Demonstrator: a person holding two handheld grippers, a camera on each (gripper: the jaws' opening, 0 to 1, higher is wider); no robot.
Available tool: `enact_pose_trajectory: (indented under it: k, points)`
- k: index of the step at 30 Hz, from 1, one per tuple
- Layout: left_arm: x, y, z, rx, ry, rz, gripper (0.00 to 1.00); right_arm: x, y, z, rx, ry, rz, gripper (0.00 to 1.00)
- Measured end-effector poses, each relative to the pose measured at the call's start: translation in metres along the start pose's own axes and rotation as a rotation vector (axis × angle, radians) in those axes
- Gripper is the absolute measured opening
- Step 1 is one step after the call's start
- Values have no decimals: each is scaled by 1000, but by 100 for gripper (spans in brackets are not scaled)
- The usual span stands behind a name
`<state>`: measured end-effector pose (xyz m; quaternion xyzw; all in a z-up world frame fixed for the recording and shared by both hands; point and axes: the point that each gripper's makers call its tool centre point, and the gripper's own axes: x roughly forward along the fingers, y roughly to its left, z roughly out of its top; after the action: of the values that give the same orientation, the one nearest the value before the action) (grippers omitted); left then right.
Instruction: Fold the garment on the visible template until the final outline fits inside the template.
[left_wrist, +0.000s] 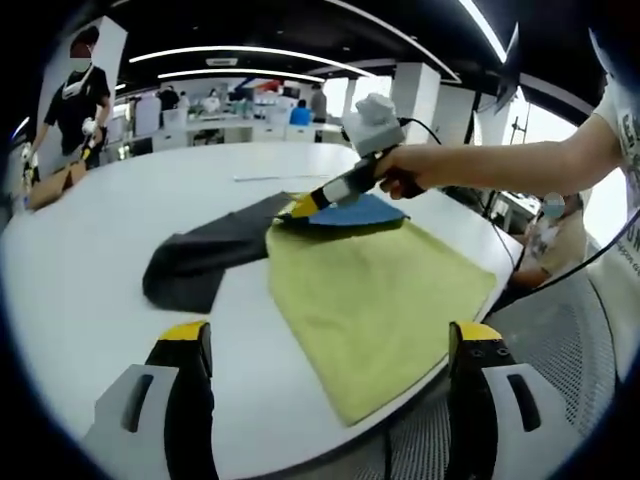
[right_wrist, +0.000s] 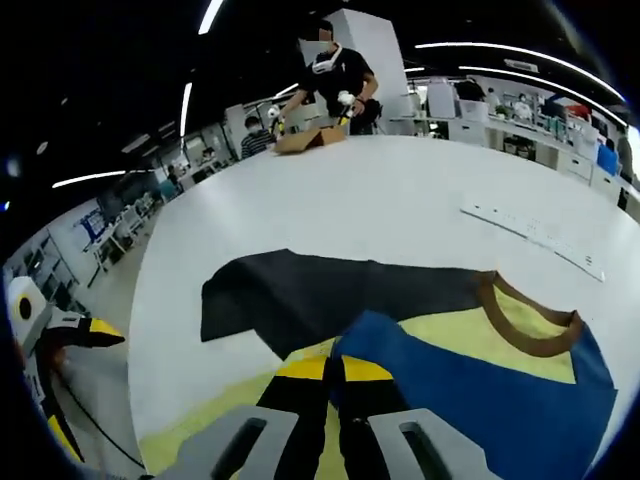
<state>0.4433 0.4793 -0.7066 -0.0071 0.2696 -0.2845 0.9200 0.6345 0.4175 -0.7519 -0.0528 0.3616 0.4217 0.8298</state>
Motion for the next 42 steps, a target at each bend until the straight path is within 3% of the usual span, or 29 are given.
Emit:
enact_pose_trajectory:
  k: [3,5,10,19,23,26,42]
  points:
    - [-1,0,0,-2,-1,3,95,9,4,-7,-12,18,22,0]
    - [-1,-1,0,-2,0,4,95,15,7,-15,33,49,33,0]
    - [-3,-1,4,3,-10,9,95,12,11,-18,0,50,40,9]
    - [0,0,9,15,-11,13,95,-1,-2,-3,-35,-15,21,39]
    - [3,2,15,21,-20,11,96,-17,-15,1,-22,-52,-10,57]
    - [5,3,18,24,-25,8,96,-25,-23,1,-6,-73,-27,65]
    - [19,12,30,51,-29,2,99,-99,-67,-21,31,-146,-99,83]
